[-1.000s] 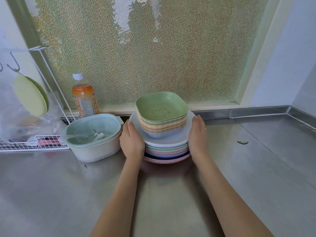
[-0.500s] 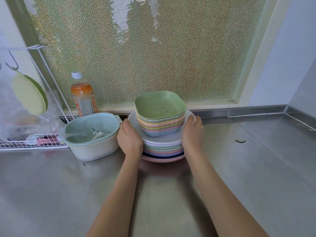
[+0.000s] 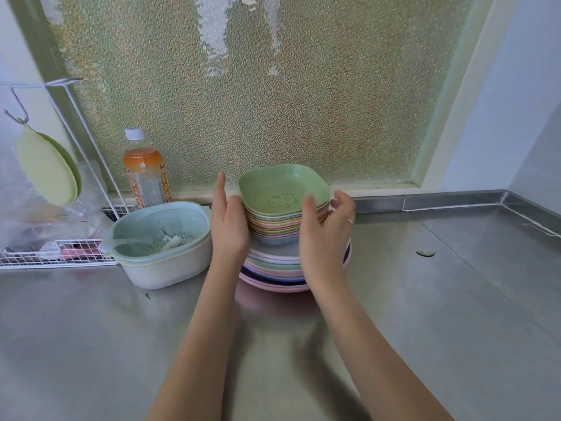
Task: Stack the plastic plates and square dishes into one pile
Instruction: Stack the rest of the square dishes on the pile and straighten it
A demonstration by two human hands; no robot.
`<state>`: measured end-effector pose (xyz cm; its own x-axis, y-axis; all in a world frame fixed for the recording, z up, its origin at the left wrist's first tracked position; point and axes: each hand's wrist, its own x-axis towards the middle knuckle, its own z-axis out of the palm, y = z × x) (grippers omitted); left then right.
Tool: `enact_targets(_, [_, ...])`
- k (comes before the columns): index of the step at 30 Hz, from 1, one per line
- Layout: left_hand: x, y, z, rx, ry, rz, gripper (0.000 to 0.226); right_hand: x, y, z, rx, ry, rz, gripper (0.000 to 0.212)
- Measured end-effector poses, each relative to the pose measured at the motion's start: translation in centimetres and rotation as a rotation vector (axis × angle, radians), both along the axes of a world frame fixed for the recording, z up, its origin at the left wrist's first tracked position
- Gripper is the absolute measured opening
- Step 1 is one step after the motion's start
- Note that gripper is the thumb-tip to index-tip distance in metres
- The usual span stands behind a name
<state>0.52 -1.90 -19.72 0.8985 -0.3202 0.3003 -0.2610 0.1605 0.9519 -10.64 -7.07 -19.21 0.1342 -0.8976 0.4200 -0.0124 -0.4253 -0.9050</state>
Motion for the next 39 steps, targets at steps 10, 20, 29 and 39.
enact_targets(10, [0.5, 0.8, 0.4, -0.154, 0.19, -0.073, 0.039, 1.0, -1.6, 0.7, 0.15, 0.13, 0.141, 0.074])
enact_targets(20, [-0.3, -0.9, 0.6, 0.046, -0.121, -0.166, 0.048, 0.8, -6.7, 0.9, 0.325, -0.097, 0.37, 0.047])
enact_targets(29, [0.8, -1.2, 1.5, 0.145, -0.178, -0.103, 0.034, 1.5, -8.3, 1.3, 0.351, -0.085, 0.384, 0.037])
enact_targets(39, [4.0, -3.1, 3.4, 0.065, 0.228, -0.427, 0.039, 1.5, -8.5, 1.2, 0.343, -0.105, 0.423, 0.042])
